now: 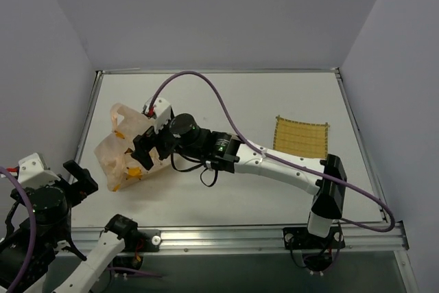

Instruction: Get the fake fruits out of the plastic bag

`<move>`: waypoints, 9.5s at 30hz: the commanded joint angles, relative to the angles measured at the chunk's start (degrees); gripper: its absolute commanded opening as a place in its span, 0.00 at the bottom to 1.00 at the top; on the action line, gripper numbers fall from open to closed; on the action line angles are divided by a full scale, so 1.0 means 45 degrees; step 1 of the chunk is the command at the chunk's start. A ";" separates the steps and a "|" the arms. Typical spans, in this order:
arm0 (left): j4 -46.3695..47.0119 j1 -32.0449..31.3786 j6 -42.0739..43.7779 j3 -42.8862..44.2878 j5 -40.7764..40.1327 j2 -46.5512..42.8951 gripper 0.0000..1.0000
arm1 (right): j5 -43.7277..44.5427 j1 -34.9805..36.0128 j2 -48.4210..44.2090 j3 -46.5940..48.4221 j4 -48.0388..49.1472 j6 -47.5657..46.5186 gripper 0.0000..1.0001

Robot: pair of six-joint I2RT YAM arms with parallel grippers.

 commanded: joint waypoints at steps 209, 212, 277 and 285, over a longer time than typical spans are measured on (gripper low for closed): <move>1.0406 -0.1356 -0.3239 -1.2456 0.5500 -0.1289 0.02 | -0.3373 -0.2890 0.5629 0.2180 -0.0175 -0.4270 0.43; 1.0347 -0.1356 -0.3239 -1.2475 0.5461 -0.1309 0.02 | -0.3609 -0.2910 0.6236 0.2727 -0.0547 -0.4387 0.39; 1.1029 -0.1356 -0.2810 -1.2027 0.5130 -0.1056 0.02 | -0.2381 -0.3789 0.1396 -0.1957 0.3906 -0.0930 0.18; 1.1907 -0.1337 -0.2009 -1.1811 0.5012 -0.0646 0.02 | -0.2046 -0.4956 -0.2971 -0.5466 0.4686 -0.0170 0.14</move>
